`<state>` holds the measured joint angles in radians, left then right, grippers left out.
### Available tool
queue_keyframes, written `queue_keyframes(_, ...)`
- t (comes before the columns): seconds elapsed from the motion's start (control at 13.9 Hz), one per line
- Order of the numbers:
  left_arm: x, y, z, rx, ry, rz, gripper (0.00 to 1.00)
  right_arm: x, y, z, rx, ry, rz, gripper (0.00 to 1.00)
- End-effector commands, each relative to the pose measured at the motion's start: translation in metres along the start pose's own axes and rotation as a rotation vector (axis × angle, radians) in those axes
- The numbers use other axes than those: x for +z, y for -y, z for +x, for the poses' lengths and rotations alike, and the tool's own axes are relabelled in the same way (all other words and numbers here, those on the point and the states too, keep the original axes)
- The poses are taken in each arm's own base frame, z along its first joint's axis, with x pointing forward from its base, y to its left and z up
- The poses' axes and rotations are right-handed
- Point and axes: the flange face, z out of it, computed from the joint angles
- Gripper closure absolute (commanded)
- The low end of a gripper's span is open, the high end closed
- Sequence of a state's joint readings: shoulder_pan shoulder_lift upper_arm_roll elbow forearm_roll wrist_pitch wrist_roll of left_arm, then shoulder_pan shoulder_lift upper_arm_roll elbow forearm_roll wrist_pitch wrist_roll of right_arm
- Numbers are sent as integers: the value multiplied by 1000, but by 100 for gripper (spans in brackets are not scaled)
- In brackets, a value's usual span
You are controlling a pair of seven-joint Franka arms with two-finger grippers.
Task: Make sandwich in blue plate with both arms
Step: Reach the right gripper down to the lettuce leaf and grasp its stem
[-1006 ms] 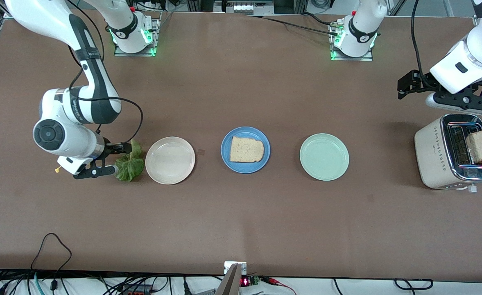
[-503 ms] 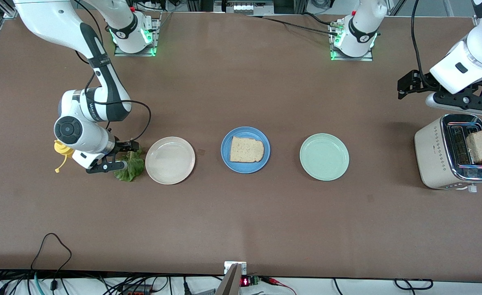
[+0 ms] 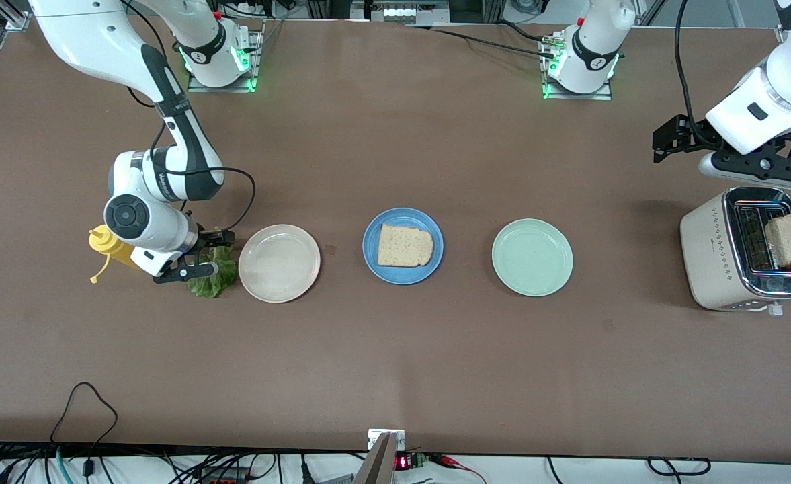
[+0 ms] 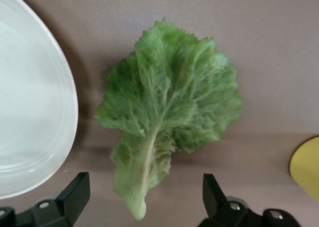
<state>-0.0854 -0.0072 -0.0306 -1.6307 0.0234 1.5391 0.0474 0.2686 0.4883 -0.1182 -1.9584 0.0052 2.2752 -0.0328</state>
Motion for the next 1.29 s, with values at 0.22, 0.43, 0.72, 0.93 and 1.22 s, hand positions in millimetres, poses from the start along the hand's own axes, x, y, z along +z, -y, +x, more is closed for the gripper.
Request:
queue_keyframes(0.22, 1, 0, -4, -2, 2, -13, 0, 21, 2, 1, -11, 8, -10, 13)
queue_keyframes(0.43, 1, 0, -4, -2, 4, -13, 0, 26, 1, 1, -9, 17, -11, 28)
queue_keyframes(0.72, 1, 0, -4, 0, 4, -13, 0, 29, 2, 1, -10, 22, -11, 41)
queue_keyframes(0.93, 0, -1, -4, 1, 2, -12, 0, 30, 2, 1, -12, 25, -11, 61)
queue_keyframes(1.22, -1, -3, -4, 4, -1, -12, 0, 29, 1, 1, -10, 28, -11, 86)
